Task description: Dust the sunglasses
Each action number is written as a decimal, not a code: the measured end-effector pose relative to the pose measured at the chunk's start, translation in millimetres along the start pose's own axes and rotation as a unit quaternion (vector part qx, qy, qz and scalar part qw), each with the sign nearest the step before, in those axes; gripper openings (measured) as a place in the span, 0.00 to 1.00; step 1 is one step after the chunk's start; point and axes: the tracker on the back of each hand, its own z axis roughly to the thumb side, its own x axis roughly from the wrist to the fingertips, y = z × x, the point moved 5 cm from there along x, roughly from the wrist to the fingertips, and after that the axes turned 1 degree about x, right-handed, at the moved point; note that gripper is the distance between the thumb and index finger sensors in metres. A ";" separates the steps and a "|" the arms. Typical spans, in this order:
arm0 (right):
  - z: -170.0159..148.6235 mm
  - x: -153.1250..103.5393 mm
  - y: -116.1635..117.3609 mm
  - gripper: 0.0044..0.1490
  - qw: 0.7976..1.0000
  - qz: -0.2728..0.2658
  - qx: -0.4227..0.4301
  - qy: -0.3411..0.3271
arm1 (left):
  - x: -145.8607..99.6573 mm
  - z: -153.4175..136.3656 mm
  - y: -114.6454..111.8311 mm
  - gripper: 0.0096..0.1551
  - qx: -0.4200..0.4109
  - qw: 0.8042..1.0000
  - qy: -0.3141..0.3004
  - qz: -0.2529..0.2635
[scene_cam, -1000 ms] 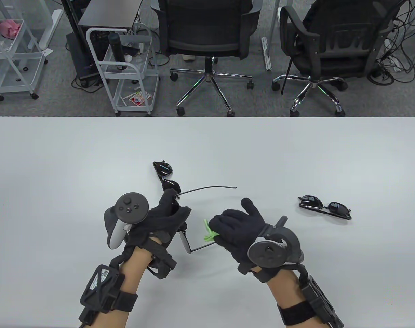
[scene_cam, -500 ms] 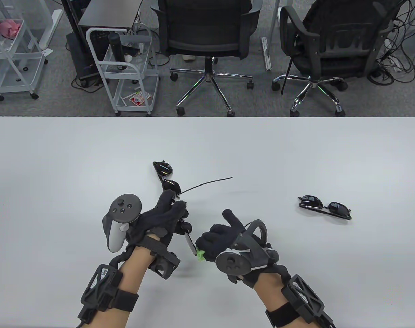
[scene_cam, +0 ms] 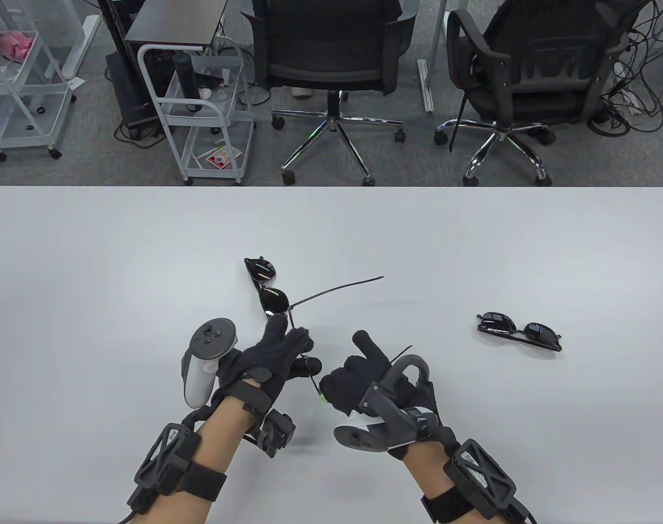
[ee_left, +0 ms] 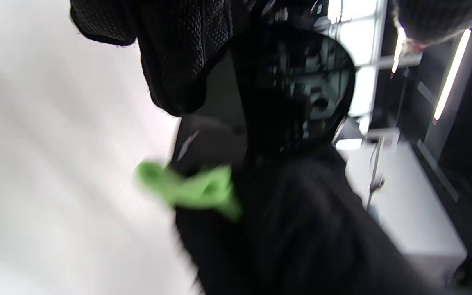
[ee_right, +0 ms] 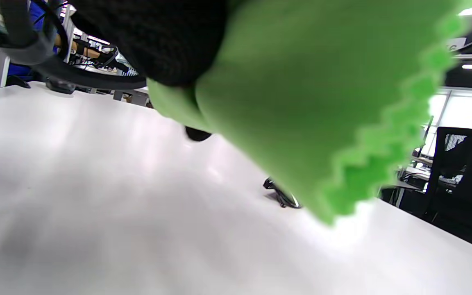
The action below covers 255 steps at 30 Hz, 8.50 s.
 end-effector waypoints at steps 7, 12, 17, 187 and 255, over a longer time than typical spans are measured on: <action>-2.5 -0.2 -6.1 0.28 1.000 -0.014 -0.014 0.014 | 0.4 10.8 0.7 0.63 0.062 0.998 -0.006 0.022; -11.3 4.3 0.9 0.28 0.999 0.003 -0.019 0.040 | 0.1 14.8 10.1 0.62 0.077 0.995 -0.003 0.056; -44.9 -9.3 12.1 0.28 0.995 0.032 -0.015 0.093 | -3.1 13.6 27.5 0.62 0.094 0.992 0.001 0.084; -199.8 -13.6 106.3 0.25 0.891 0.066 0.166 0.418 | 1.2 11.1 32.6 0.65 0.588 0.776 0.081 0.212; -248.7 -152.6 73.4 0.30 0.871 0.147 -0.007 0.469 | 6.0 15.5 26.8 0.61 0.583 0.789 0.054 0.185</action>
